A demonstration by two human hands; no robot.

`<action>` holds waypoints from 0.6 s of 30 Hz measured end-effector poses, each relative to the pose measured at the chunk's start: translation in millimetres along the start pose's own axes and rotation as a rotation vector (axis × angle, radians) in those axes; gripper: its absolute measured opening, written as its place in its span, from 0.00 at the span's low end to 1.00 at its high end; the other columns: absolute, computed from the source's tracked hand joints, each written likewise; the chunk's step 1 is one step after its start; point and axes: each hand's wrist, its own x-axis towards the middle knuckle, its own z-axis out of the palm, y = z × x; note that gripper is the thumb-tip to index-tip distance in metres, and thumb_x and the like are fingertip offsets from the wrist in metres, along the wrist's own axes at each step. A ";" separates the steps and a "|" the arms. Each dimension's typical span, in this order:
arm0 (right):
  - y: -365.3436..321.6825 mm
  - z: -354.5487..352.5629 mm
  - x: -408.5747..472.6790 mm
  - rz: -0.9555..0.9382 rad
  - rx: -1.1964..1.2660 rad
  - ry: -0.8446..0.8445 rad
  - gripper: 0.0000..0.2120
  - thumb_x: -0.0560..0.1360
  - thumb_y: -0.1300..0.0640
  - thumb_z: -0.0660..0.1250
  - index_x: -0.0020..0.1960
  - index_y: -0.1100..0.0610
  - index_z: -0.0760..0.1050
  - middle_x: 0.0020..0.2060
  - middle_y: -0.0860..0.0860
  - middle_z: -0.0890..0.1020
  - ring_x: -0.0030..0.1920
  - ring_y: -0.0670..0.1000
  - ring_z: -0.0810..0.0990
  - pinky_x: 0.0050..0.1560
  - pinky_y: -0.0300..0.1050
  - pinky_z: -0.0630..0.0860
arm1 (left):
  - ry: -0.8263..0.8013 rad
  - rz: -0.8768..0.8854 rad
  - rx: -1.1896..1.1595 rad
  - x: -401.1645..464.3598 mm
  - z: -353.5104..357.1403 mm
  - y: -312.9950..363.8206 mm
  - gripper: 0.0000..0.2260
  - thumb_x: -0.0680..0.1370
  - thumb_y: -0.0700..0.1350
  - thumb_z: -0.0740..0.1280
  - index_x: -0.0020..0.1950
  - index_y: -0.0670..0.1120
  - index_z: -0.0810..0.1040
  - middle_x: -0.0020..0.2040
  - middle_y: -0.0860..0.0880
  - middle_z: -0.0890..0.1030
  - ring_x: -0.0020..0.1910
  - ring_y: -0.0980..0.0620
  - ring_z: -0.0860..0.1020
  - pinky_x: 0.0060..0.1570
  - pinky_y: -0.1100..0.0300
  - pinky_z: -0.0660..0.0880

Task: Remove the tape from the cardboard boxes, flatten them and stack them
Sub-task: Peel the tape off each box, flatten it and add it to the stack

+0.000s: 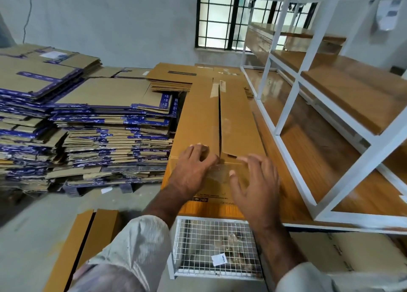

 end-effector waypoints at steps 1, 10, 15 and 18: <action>5.1 4.1 9.7 0.036 -0.026 -0.022 0.18 0.77 0.44 0.66 0.63 0.50 0.76 0.63 0.50 0.76 0.63 0.51 0.73 0.63 0.58 0.73 | -0.004 0.014 0.022 -1.2 -0.1 -1.0 0.27 0.77 0.51 0.72 0.69 0.59 0.60 0.76 0.39 0.64 0.74 0.39 0.66 0.70 0.42 0.70; 35.0 28.8 54.2 0.173 -0.179 -0.326 0.36 0.75 0.34 0.68 0.77 0.49 0.64 0.77 0.52 0.66 0.76 0.55 0.65 0.73 0.62 0.64 | -0.062 0.161 -0.106 -6.0 -17.9 -15.8 0.17 0.70 0.50 0.75 0.57 0.52 0.77 0.77 0.40 0.65 0.78 0.40 0.61 0.75 0.41 0.63; 45.0 27.0 63.0 0.280 -0.037 -0.103 0.27 0.78 0.45 0.71 0.73 0.55 0.71 0.66 0.53 0.78 0.65 0.54 0.78 0.60 0.51 0.79 | -0.092 0.015 -0.706 9.6 -49.4 -31.1 0.11 0.70 0.56 0.66 0.38 0.49 0.75 0.59 0.49 0.84 0.63 0.62 0.77 0.66 0.57 0.74; 46.4 22.3 69.8 0.479 0.163 -0.006 0.15 0.82 0.44 0.65 0.62 0.53 0.77 0.54 0.48 0.83 0.55 0.50 0.82 0.49 0.44 0.78 | -0.025 -0.170 -0.781 33.3 -50.9 -36.3 0.18 0.73 0.65 0.63 0.39 0.50 0.77 0.40 0.51 0.84 0.42 0.52 0.82 0.44 0.44 0.80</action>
